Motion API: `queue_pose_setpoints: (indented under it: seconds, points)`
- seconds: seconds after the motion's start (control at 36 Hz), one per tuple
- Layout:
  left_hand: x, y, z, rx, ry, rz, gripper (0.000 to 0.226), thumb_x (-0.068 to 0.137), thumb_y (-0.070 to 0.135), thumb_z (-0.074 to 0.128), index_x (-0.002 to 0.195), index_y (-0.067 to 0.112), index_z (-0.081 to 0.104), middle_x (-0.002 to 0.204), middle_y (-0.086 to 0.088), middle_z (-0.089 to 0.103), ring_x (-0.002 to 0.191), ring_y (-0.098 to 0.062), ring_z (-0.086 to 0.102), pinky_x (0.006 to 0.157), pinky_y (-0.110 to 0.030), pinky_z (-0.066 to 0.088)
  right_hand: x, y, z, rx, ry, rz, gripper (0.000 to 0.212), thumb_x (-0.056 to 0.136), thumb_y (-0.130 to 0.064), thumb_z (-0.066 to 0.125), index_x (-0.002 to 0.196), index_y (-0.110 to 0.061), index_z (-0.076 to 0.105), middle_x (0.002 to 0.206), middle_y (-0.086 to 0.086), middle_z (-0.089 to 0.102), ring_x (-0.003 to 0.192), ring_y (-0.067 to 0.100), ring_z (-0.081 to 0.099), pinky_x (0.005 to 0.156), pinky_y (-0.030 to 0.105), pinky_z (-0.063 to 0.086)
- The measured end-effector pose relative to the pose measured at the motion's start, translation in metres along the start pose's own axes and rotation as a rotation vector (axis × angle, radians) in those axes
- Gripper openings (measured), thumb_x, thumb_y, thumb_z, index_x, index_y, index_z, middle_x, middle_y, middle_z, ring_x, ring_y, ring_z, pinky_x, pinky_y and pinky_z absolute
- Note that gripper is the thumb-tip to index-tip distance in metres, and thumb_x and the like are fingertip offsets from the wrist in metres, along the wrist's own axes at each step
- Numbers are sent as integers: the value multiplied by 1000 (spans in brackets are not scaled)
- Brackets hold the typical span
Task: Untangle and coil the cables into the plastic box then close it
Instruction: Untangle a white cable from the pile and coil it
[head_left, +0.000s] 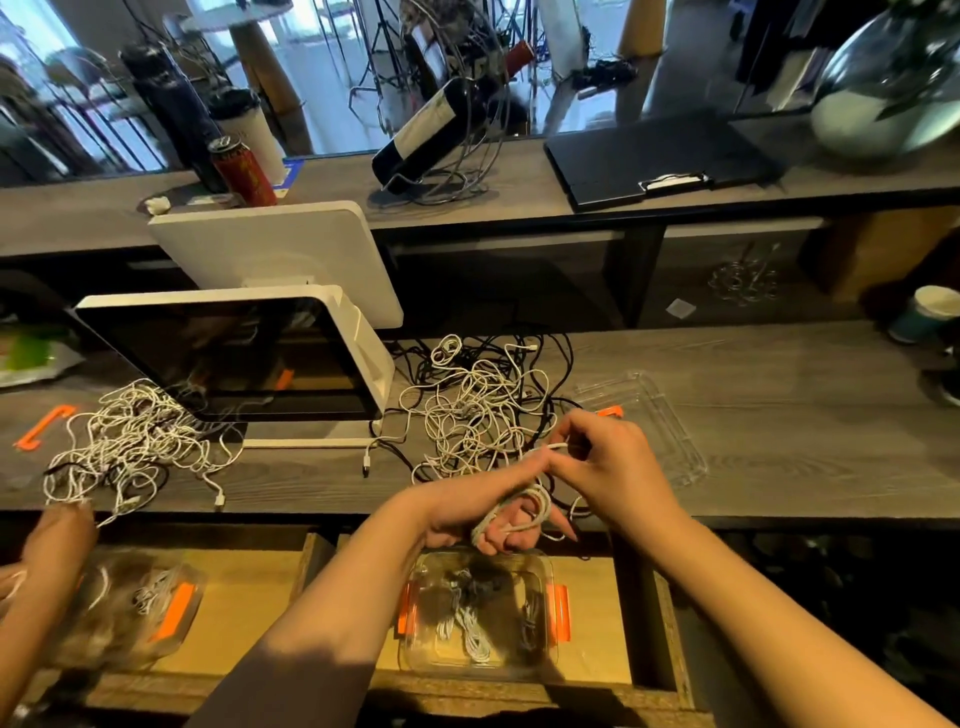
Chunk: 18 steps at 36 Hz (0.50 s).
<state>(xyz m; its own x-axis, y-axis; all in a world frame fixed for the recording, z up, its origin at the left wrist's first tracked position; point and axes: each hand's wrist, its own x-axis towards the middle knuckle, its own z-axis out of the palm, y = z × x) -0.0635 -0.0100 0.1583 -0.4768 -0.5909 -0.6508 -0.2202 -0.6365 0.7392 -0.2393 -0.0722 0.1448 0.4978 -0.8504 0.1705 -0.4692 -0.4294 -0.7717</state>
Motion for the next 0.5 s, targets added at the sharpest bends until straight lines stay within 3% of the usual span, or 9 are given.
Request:
queue_pose_setpoints:
  seconds: [0.11,0.19,0.33,0.44,0.5]
  points:
    - [-4,5,2,192,-42,-16,61,97,58,50,132,10,64,69,5,48,58,-7,35,52,-18,35,7,-2,-8,-18,-60,4,36,73,-52,77,78,-20,62,60,-8,56,57,8,50,54,25,41]
    - [-4,1,3,230,-45,-12,55,102,52,42,133,12,64,70,1,52,57,-8,39,60,-22,37,9,2,-17,-3,-21,24,30,78,-49,74,81,-20,65,63,-4,60,59,14,57,57,34,50]
    - [-2,-5,4,106,176,177,49,102,56,29,135,32,56,76,1,67,60,-7,53,70,-22,46,5,10,-24,8,-7,58,24,83,-44,72,78,-23,62,62,-3,59,55,7,50,52,18,41]
    - [4,-9,1,-110,389,323,51,96,57,35,133,30,57,76,0,66,60,-7,52,60,-19,47,-2,10,-16,39,-55,95,19,88,-41,68,81,-24,64,64,1,64,57,13,57,56,33,48]
    - [7,-9,2,-241,468,361,44,99,52,38,126,27,61,75,-2,65,58,-8,51,55,-18,46,-5,12,-9,71,-71,95,18,91,-36,67,82,-22,65,60,-2,60,53,9,51,53,27,43]
